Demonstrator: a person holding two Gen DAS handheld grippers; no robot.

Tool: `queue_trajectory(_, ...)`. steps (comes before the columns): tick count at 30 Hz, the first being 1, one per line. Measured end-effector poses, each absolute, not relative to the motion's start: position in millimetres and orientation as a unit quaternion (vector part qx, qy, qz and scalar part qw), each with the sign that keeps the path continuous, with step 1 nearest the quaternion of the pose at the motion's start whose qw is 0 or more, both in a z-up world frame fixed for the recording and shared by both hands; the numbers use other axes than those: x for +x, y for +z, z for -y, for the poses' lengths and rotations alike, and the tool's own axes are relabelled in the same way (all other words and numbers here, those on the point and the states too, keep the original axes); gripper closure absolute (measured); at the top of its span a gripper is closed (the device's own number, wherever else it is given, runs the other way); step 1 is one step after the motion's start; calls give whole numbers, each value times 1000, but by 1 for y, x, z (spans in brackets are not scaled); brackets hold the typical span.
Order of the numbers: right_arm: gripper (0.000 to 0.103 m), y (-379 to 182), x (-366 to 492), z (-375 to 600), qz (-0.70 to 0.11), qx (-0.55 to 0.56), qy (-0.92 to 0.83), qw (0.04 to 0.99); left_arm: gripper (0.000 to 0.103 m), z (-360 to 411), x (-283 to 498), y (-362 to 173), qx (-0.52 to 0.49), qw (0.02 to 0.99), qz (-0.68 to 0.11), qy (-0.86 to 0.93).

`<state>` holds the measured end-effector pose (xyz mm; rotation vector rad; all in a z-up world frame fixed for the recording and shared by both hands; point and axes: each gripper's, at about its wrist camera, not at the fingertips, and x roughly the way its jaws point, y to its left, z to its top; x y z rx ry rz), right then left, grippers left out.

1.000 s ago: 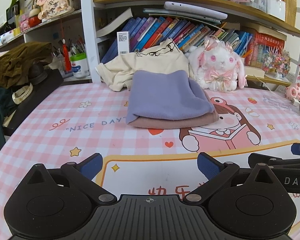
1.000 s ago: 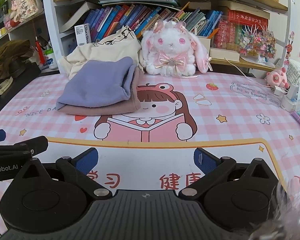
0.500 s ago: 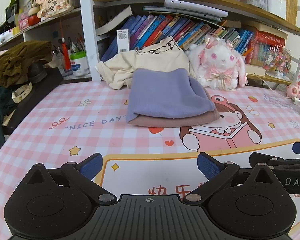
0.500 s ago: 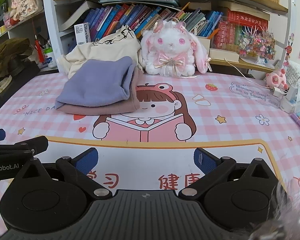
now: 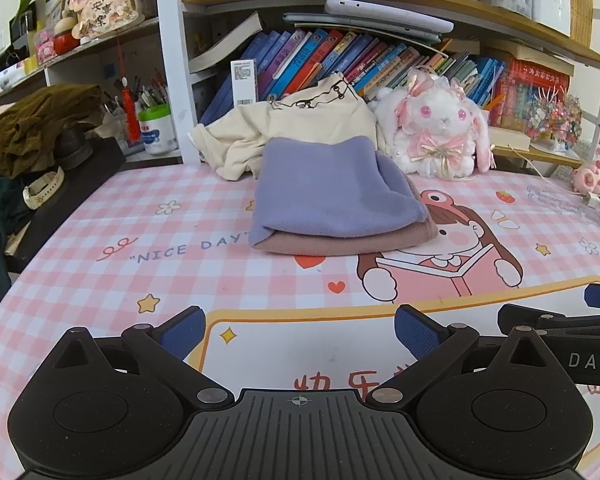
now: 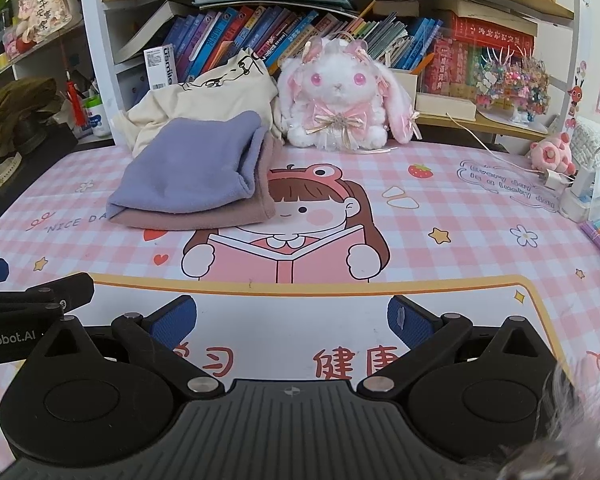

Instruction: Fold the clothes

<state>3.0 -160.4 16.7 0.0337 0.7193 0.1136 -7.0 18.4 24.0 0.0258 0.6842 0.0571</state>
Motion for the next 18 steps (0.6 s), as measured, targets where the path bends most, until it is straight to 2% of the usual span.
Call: queue_trajectory(18, 0, 13, 7, 160, -361, 15, 53, 931, 0, -19, -6, 25, 7, 944, -330, 21)
